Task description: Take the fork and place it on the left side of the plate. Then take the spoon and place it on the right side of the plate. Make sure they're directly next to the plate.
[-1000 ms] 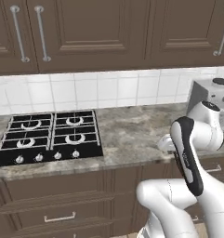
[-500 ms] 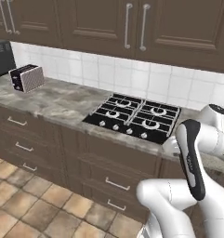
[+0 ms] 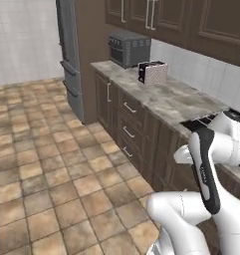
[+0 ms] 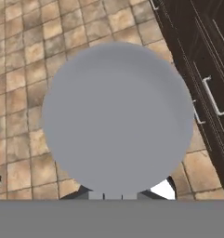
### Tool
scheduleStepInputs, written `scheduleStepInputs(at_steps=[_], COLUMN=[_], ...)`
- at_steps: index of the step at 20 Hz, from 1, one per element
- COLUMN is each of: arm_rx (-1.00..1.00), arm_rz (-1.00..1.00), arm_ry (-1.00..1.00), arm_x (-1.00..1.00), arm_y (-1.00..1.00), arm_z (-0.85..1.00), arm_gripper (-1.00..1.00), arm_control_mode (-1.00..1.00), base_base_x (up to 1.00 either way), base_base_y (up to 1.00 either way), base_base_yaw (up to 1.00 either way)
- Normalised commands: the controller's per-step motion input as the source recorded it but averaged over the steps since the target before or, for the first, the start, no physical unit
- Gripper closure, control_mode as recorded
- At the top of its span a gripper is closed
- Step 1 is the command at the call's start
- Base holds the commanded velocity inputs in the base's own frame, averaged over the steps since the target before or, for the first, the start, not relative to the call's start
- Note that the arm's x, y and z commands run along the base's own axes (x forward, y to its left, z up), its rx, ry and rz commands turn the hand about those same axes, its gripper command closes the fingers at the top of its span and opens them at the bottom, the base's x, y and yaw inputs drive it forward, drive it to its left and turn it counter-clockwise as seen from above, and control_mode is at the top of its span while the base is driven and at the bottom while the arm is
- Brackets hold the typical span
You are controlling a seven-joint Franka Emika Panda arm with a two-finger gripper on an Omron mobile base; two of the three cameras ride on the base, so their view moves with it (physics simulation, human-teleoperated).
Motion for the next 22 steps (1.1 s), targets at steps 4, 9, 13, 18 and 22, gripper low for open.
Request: scheduleStepInputs(at_steps=[4,9,13,18,22], arm_rx=[0.0,0.0,0.0,0.0,0.0], arm_rz=[0.0,0.0,0.0,0.0,0.0], arm_ry=[0.0,0.0,0.0,0.0,0.0], arm_x=[0.0,0.0,0.0,0.0,0.0], arm_y=[0.0,0.0,0.0,0.0,0.0], arm_z=[0.0,0.0,0.0,0.0,0.0], arm_gripper=[1.0,1.0,1.0,1.0,1.0], arm_control_mode=[1.0,1.0,1.0,1.0,1.0], base_base_x=[0.27,0.69,0.94,0.94,0.94], base_base_y=[0.14,0.26,0.17,0.13,0.13], base_base_yaw=[0.75,0.38,0.16,0.12,0.16])
